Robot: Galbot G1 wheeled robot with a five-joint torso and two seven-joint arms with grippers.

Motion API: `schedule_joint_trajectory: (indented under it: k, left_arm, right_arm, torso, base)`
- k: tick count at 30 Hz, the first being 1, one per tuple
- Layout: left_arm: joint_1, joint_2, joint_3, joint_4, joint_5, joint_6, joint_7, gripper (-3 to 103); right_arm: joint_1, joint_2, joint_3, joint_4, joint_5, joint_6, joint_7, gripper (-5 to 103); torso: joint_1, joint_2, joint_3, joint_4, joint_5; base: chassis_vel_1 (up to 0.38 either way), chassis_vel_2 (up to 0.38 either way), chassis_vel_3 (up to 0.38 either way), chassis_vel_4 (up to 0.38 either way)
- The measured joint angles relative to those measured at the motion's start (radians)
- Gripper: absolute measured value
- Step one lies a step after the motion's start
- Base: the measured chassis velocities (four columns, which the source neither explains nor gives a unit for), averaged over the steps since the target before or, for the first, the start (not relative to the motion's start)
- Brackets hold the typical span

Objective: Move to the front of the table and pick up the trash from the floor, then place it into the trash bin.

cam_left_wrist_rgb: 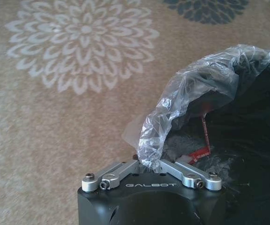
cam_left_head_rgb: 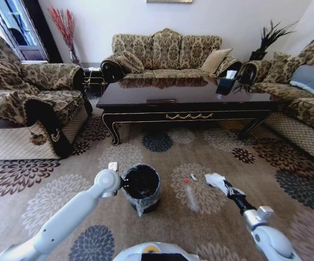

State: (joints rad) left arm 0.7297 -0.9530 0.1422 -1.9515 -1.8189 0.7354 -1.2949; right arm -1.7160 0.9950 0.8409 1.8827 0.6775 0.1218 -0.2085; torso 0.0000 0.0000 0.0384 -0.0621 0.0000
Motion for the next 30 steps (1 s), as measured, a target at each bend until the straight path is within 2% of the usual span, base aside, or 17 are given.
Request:
schedule_joint_trajectory:
  k: [11,21,30]
  left_arm:
    - [-0.096,-0.046,0.124,0.063,0.001,0.0,0.0,0]
    - [-0.131,-0.124,0.166,0.173,0.048,0.0,-0.004,0]
    - [-0.179,-0.158,0.243,0.151,0.044,0.0,-0.011,0]
  right_arm:
    - [-0.078,-0.023,0.022,0.335,-0.037,-0.029,0.014,0]
    - [-0.135,0.003,-0.028,0.471,-0.106,-0.05,0.013,0]
    - [-0.153,-0.01,-0.054,0.512,-0.131,-0.057,0.008,0]
  torso:
    - [0.0,0.0,0.0,0.0002,0.0]
    - [0.0,0.0,0.0,0.0,0.0]
    - [0.0,0.0,0.0,0.0001,0.0001]
  base:
    - [0.0,0.0,0.0,0.0]
    - [0.0,0.0,0.0,0.0]
    - [0.0,0.0,0.0,0.0]
